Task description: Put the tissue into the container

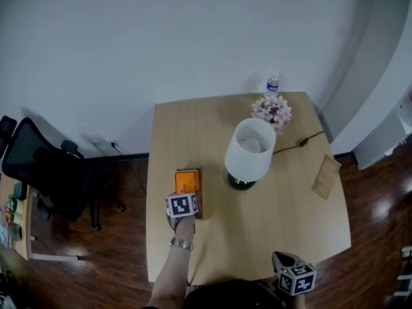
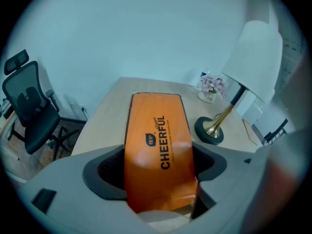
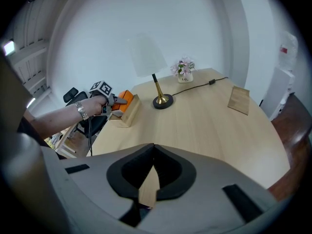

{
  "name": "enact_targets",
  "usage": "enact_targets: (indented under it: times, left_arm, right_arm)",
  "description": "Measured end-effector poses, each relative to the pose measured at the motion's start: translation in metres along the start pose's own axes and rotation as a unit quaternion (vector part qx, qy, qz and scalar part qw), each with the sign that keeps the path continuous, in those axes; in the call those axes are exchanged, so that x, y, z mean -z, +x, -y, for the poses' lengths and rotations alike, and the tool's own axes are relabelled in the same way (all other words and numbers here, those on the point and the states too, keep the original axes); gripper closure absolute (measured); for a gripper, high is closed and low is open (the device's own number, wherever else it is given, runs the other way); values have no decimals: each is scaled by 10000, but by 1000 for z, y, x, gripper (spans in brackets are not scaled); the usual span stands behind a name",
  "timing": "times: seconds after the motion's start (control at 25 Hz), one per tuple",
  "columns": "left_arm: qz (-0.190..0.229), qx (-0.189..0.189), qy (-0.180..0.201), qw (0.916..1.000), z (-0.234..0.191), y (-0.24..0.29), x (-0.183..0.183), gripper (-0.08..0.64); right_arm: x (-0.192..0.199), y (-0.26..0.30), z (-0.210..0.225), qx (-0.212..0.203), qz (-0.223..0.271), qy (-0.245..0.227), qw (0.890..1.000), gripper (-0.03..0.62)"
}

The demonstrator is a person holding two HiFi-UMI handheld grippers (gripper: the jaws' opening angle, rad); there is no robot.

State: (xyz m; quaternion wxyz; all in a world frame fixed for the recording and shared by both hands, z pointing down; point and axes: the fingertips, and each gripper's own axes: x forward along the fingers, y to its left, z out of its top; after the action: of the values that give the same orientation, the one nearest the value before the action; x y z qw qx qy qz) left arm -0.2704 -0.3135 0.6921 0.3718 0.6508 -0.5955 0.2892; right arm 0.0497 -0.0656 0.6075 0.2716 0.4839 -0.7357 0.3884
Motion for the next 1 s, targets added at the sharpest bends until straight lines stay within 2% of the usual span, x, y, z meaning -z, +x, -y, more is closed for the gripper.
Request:
enact_targets:
  times: [0.04, 0.2, 0.4, 0.48, 0.6, 0.72, 0.8, 0.88, 1.0]
  left_arm:
    - [-22, -26, 13, 10000, -1, 3, 2, 159]
    - [-43, 476, 22, 9989, 24, 15, 5, 133]
    - [-122, 414, 120, 9990, 24, 15, 11, 69]
    - [58, 450, 155, 9989, 24, 4, 7, 69]
    - [615, 532, 538, 9952, 30, -33, -12, 69]
    - [935, 896, 933, 9872, 50, -83, -14, 78]
    - [1033, 1284, 1222, 9787, 74, -119, -2, 104]
    - [1064, 1754, 1525, 9668, 106, -151, 18, 170]
    - [941, 2437, 1845, 9475, 156, -186, 60, 327]
  right_arm:
    - [1, 1, -1, -7, -7, 5, 10000, 601]
    - [0, 2, -2, -31, -25, 0, 10000, 601]
    - [-4, 2, -1, -86, 69, -42, 9999, 601]
    - [-6, 1, -2, -126, 140, -68, 9998, 601]
    - [-9, -1, -2, -170, 231, -104, 9995, 602]
    - [-14, -3, -4, -250, 315, -175, 9990, 601]
    - [-16, -4, -6, -304, 383, -241, 9985, 602]
    - [-17, -6, -7, -344, 464, -307, 9979, 601]
    - [-16, -13, -7, -394, 517, -378, 9972, 602]
